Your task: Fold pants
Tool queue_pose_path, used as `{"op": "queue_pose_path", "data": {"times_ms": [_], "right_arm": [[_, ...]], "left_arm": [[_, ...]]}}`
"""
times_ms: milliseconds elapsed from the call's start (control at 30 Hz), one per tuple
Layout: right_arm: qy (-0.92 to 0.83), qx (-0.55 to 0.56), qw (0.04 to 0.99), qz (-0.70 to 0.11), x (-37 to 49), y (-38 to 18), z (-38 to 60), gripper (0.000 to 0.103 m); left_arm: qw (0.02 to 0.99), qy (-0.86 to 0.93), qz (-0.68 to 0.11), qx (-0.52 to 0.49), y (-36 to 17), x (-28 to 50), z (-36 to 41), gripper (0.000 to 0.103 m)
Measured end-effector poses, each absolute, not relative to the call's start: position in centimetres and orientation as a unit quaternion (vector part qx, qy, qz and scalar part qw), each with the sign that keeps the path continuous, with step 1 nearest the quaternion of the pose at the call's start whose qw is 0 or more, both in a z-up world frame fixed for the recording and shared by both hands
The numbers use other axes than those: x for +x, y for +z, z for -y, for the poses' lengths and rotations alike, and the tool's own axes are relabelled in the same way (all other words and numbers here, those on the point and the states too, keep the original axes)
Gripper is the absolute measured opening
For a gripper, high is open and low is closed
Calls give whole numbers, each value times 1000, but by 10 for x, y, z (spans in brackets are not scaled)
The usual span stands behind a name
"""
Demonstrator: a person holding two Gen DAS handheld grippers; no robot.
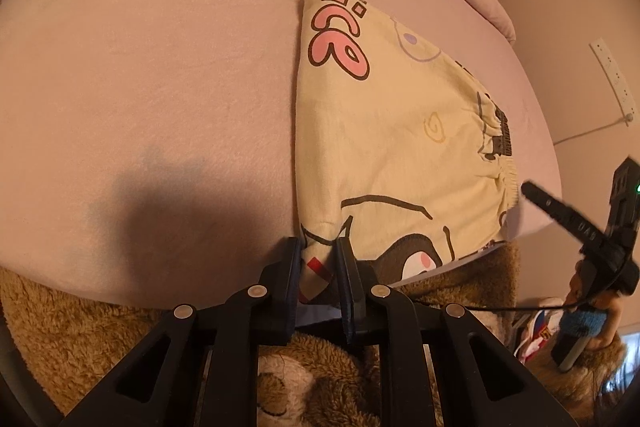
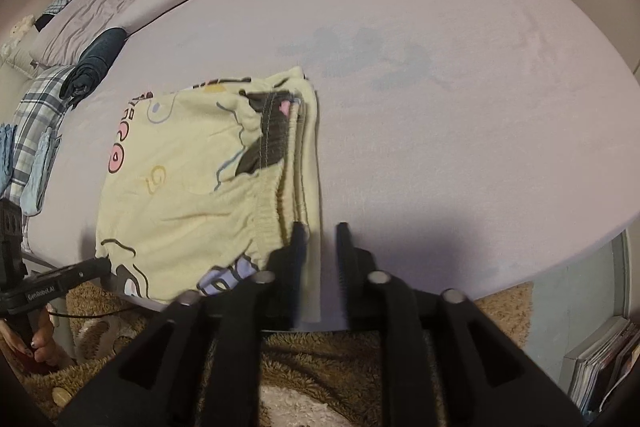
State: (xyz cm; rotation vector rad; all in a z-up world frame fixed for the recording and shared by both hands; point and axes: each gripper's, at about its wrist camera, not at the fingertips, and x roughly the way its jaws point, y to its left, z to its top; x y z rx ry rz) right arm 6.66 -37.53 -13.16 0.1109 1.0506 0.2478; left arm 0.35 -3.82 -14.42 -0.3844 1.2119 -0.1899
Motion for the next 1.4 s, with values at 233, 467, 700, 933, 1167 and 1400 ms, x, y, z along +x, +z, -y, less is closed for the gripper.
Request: {"op": "queue_pose_path", "data": {"times_ms": [233, 467, 700, 933, 1167, 1400], "right_arm": [[186, 48, 864, -465, 82, -93, 335, 51], [271, 11, 848, -456, 112, -73, 257, 64], [291, -33, 820, -493, 166, -101, 164, 63], [292, -111, 806, -503, 189, -143, 104, 16], [292, -60, 803, -516, 204, -165, 104, 9], [303, -48, 806, -505, 201, -160, 107, 11]], "left_arm": [[812, -98, -540, -197, -129, -5, 29, 17], [806, -105, -528, -245, -134, 12, 16, 17], [802, -99, -535, -246, -159, 20, 29, 17], [797, -90, -538, -260, -162, 13, 28, 17], [805, -80, -538, -236, -161, 8, 44, 17], [806, -76, -539, -233, -160, -7, 48, 17]]}}
